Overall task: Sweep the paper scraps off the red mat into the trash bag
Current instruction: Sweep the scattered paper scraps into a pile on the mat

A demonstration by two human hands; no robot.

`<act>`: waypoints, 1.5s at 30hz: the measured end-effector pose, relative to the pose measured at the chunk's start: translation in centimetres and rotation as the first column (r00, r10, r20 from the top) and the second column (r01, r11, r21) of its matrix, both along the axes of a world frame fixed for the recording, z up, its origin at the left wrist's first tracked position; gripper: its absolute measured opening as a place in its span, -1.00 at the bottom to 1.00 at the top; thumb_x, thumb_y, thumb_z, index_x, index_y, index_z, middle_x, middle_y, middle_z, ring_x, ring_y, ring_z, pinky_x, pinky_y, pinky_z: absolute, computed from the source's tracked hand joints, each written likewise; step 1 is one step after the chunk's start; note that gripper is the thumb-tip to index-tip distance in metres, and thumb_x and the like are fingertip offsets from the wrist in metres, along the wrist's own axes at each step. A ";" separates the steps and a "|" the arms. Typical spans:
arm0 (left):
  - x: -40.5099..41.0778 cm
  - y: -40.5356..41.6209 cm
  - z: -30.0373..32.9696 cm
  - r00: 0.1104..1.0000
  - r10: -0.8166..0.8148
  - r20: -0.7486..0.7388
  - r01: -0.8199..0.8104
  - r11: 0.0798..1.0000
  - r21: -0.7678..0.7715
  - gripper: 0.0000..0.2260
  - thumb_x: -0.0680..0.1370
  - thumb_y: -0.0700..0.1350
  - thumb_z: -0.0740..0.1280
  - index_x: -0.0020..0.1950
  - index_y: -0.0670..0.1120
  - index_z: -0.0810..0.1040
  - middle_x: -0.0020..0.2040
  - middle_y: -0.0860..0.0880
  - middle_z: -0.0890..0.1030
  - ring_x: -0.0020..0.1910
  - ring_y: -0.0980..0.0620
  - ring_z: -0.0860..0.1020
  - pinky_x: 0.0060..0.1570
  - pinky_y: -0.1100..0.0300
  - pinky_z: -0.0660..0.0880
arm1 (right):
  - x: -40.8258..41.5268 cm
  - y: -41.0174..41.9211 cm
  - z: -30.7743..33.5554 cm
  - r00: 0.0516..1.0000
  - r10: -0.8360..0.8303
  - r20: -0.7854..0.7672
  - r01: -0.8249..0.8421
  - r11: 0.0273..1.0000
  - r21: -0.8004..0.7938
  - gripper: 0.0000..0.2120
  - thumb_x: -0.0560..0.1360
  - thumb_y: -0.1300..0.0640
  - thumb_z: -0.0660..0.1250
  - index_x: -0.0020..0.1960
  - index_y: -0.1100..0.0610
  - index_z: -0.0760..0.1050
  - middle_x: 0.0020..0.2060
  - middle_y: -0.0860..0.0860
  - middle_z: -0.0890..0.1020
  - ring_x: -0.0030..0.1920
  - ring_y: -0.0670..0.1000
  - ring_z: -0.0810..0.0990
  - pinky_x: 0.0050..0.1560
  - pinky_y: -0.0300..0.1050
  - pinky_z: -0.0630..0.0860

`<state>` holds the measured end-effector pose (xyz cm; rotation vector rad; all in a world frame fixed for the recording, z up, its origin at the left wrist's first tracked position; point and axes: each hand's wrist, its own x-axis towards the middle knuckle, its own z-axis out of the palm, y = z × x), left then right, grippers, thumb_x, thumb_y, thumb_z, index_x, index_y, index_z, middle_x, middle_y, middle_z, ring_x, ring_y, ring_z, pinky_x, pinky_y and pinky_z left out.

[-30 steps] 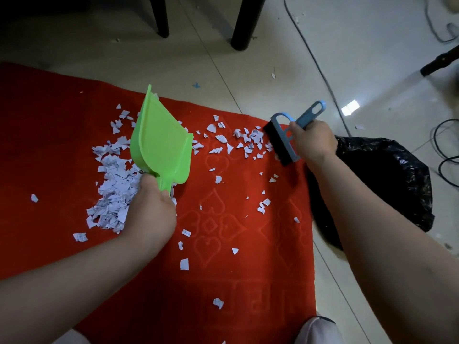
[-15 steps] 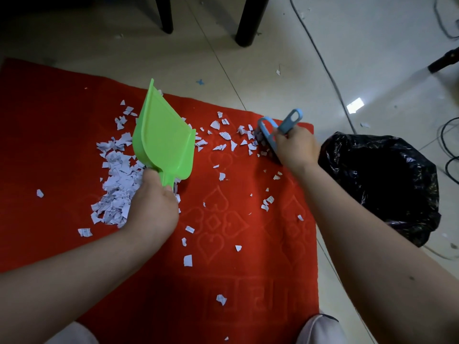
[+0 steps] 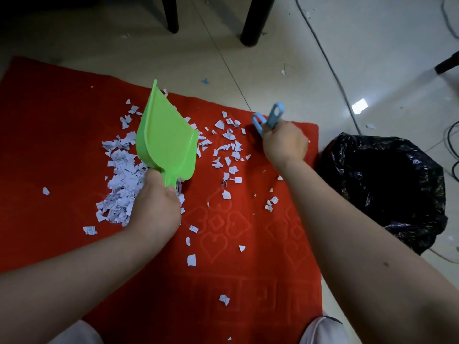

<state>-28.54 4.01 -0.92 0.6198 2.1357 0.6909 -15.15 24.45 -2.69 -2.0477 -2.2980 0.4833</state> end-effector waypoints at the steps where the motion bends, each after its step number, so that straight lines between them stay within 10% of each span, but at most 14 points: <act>1: -0.1 0.0 -0.1 1.000 0.002 0.002 -0.002 1.000 -0.001 -0.90 0.62 -0.19 0.08 0.13 -0.11 0.25 -0.07 -0.29 0.55 -0.12 -0.31 0.57 -0.06 -0.22 0.51 | -0.6 -0.6 -0.1 0.999 0.050 -0.007 -0.050 0.999 -0.017 -0.66 0.59 -0.09 0.11 0.01 0.11 0.54 -0.15 0.12 0.60 -0.09 0.20 0.56 -0.12 -0.08 0.39; 45: -3.3 -0.6 -0.6 0.993 0.118 -0.022 -0.118 0.993 0.021 -0.92 0.61 -0.23 0.08 0.08 -0.10 0.24 -0.04 -0.23 0.53 -0.09 -0.26 0.57 -0.05 -0.21 0.53 | -7.9 -2.7 1.6 0.974 0.221 -0.050 -0.216 0.973 0.083 -0.70 0.60 -0.08 0.10 -0.15 0.08 0.44 -0.28 0.04 0.51 -0.25 0.14 0.47 -0.25 -0.10 0.30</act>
